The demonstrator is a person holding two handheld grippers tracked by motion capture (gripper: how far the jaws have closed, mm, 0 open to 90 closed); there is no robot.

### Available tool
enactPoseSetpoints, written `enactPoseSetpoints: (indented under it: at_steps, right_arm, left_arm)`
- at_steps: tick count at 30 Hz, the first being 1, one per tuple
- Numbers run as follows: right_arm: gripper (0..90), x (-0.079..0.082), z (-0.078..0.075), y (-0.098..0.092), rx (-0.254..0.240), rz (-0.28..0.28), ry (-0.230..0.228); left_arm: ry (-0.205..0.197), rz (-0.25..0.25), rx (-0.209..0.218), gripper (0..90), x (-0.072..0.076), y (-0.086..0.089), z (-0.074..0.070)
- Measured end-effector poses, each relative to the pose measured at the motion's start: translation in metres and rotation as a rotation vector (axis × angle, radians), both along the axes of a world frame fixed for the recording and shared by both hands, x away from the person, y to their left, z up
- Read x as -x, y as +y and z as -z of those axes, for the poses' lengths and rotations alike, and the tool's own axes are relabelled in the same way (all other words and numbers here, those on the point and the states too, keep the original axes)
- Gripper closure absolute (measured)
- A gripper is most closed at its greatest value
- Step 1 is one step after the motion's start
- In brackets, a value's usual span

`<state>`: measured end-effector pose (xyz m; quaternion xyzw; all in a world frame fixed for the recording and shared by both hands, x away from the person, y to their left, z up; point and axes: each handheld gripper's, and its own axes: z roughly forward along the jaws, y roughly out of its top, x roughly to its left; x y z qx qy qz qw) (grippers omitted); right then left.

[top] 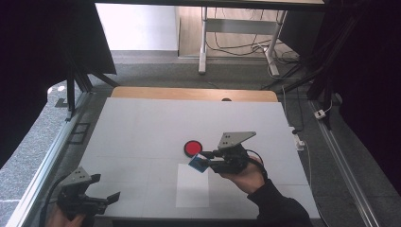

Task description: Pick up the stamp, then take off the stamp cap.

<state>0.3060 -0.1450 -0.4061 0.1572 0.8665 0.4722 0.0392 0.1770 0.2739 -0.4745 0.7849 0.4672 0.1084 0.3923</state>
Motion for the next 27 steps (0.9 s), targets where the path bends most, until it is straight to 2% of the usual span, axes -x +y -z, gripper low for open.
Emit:
enactPoseSetpoints:
  at_steps: [4,12,19,21,27]
  right_arm:
    - [71.4,0.001,-0.001,-0.002,-0.006,0.005,0.001]
    - [71.4,0.004,-0.002,-0.002,0.004,-0.013,-0.008]
    - [71.4,0.004,-0.004,-0.001,0.005,-0.021,-0.011]
    - [71.4,0.004,-0.005,-0.001,-0.007,-0.018,-0.003]
    - [71.4,0.004,-0.007,-0.002,-0.012,-0.020,-0.004]
  left_arm:
    - [-0.004,0.021,-0.008,0.0,0.000,-0.002,-0.001]
    - [-0.031,0.081,0.003,0.4,-0.005,-0.007,-0.002]
    - [-0.026,0.122,0.064,0.0,-0.016,-0.015,-0.004]
    - [-0.026,0.134,0.079,0.0,-0.018,-0.018,-0.004]
    - [-0.069,0.200,0.081,0.0,-0.026,-0.032,-0.008]
